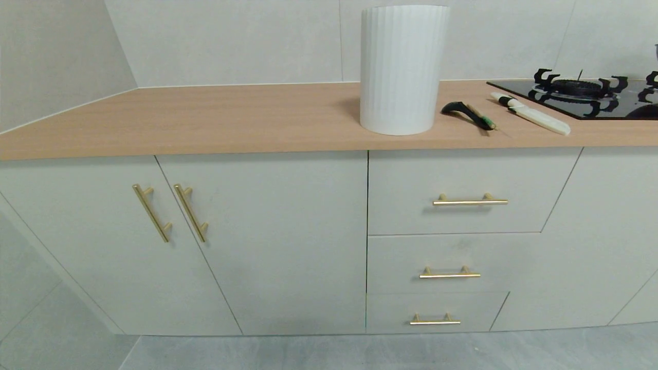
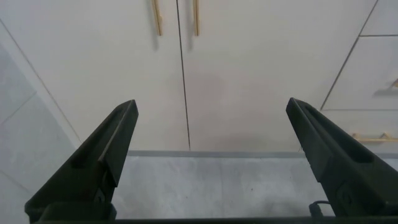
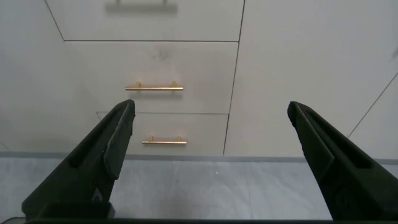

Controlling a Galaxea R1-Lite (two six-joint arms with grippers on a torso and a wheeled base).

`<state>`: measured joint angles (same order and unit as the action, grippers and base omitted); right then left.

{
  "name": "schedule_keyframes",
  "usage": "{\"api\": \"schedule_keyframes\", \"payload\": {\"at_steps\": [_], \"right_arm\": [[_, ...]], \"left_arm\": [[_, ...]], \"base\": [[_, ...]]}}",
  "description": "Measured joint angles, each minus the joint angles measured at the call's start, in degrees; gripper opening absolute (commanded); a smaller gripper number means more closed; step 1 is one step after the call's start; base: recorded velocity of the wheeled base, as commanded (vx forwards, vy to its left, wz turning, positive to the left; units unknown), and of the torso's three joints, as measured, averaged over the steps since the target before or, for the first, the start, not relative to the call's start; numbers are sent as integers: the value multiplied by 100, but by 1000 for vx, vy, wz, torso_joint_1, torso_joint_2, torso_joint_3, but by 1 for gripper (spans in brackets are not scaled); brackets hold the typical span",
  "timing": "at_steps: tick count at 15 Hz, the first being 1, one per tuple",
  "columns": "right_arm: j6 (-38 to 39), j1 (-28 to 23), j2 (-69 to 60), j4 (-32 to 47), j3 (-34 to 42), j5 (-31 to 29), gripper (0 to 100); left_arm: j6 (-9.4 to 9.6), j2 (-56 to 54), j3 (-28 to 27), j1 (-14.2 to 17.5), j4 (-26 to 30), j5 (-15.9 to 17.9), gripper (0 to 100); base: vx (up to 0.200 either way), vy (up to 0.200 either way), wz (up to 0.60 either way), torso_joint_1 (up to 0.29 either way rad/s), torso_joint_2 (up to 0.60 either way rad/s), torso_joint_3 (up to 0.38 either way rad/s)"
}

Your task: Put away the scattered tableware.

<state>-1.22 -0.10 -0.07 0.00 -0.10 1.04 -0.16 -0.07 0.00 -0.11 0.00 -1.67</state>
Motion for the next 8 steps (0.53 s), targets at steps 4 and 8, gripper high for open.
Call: {"api": "schedule_keyframes", "payload": {"at_steps": [4, 8], "right_arm": [[-12, 5, 0, 0, 0, 18, 100], [-22, 10, 15, 82, -166, 167, 100]], "left_arm": [[-6, 0, 0, 1, -2, -2, 100], [-9, 0, 0, 1, -2, 0, 100]], "base": [[0, 0, 0, 0, 0, 0], [0, 0, 0, 0, 0, 0]]}}
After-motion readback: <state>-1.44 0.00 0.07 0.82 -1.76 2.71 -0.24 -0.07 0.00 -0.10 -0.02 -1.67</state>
